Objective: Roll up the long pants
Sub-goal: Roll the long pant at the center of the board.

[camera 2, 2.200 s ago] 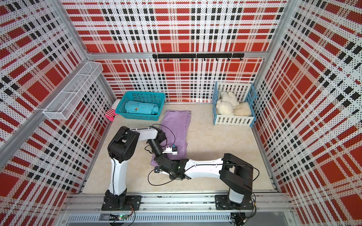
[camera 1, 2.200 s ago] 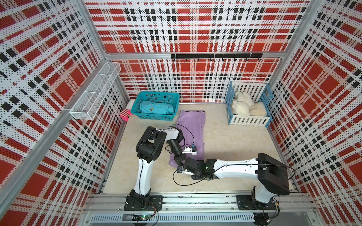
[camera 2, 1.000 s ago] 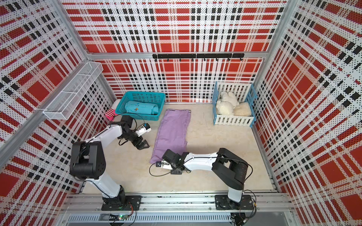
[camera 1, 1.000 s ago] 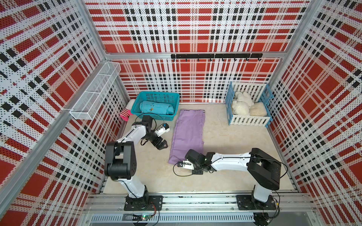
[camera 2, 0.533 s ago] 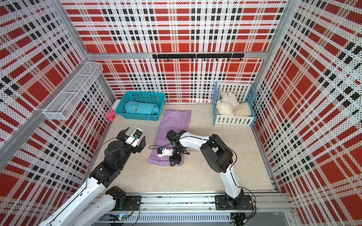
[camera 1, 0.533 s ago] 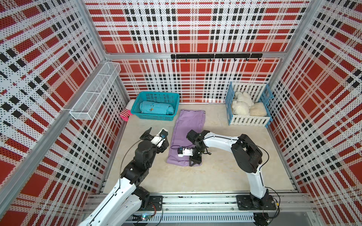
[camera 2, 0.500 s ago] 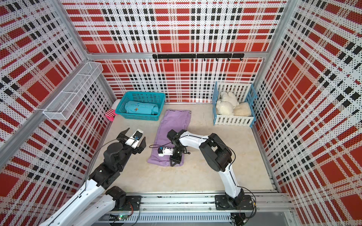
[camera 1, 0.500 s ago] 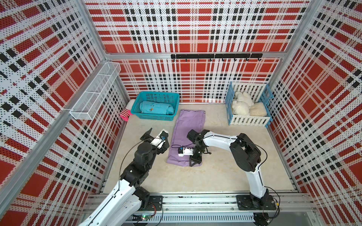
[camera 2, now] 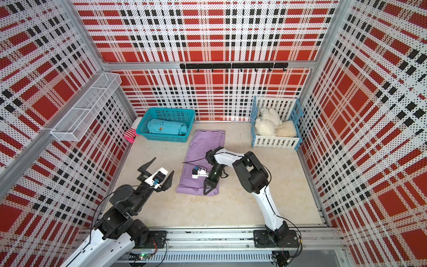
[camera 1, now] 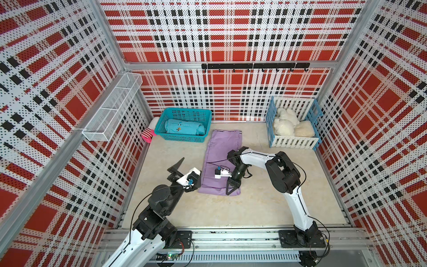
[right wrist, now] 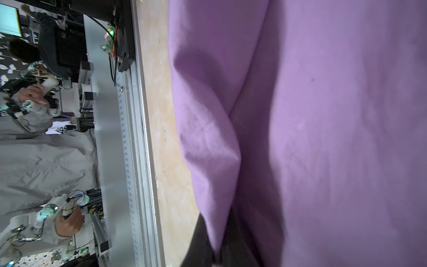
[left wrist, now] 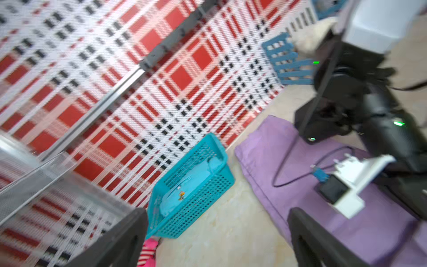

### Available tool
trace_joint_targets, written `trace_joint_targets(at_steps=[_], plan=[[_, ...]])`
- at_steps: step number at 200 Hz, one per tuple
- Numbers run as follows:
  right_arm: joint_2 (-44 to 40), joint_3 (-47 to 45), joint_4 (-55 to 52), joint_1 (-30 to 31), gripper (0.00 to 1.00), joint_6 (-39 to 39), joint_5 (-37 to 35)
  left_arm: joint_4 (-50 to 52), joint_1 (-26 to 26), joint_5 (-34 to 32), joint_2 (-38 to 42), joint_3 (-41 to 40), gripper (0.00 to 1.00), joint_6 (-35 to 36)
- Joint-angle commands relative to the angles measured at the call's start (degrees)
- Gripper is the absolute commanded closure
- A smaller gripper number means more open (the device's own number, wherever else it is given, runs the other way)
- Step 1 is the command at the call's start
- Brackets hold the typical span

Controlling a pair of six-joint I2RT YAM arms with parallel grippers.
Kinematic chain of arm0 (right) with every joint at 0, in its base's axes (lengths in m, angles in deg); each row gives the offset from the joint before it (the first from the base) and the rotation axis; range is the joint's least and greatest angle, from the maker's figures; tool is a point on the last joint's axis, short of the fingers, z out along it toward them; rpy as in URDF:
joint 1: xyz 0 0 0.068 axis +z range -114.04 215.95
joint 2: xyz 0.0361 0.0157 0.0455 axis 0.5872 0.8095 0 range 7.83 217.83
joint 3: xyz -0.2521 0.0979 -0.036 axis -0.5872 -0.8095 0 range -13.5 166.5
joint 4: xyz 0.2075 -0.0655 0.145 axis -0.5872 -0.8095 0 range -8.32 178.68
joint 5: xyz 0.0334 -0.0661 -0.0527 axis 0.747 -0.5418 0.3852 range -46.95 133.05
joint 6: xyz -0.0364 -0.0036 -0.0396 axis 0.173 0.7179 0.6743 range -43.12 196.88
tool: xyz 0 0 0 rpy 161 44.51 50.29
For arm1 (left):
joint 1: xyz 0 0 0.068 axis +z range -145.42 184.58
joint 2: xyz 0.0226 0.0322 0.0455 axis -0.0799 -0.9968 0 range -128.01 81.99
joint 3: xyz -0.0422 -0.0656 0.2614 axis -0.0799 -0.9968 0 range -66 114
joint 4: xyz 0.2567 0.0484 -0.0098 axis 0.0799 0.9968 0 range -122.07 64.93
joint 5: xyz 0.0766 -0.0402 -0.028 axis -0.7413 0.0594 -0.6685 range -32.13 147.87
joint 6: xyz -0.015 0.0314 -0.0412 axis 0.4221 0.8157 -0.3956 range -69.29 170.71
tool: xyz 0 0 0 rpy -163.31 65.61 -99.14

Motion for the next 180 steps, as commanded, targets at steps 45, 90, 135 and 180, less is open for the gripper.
trace_joint_targets(at_steps=[45,90,135,180], plan=[[4.65,3.53,-4.11,-1.17,1.0,1.13,2.06,14.1,-18.06,-3.22,-16.23,-0.64,0.04,5.58],[5.55,5.0,-5.37,-2.45,1.0,1.96,2.65,13.48,-18.72,1.03,-25.09,-1.07,0.11,8.11],[5.1,4.82,-5.15,-2.55,1.0,2.18,3.27,6.74,-6.76,12.84,-31.16,-1.03,0.58,10.6],[5.27,4.99,-5.29,-2.55,1.0,2.14,3.46,3.98,-5.29,15.09,-39.11,0.7,0.43,13.32]])
